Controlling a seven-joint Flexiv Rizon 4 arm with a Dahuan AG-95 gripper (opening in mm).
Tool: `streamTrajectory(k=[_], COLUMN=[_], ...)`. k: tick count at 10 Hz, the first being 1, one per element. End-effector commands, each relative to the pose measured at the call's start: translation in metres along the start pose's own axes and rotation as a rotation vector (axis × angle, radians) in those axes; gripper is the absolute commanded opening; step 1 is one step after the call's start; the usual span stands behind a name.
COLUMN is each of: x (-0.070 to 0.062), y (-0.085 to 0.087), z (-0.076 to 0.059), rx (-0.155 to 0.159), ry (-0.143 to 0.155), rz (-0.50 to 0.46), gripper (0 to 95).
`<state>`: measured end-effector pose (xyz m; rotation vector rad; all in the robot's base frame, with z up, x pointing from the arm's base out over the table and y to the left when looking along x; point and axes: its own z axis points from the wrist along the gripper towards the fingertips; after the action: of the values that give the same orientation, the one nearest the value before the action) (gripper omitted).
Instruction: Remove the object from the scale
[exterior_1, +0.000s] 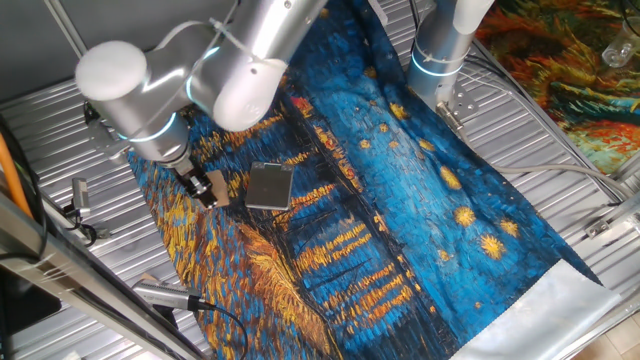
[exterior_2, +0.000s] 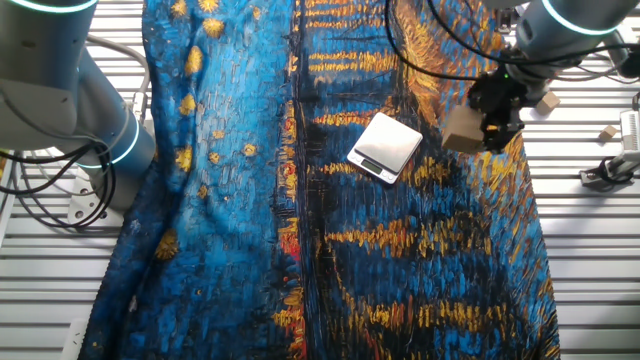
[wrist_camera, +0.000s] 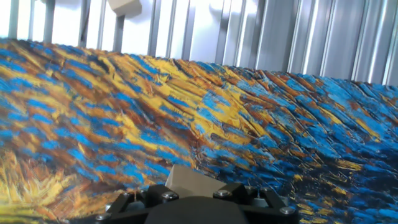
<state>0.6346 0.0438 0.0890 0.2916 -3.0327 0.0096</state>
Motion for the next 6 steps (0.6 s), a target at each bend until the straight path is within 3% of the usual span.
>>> streamTrajectory(k=[1, 6], x=[-0.0029, 0.0006], y=[0.0004, 0.0042], z=[0.0003, -0.0043], rx=[-0.003, -0.012], ry=[0.007, 0.006], rz=[-0.014, -0.033], gripper=[95.0, 95.0])
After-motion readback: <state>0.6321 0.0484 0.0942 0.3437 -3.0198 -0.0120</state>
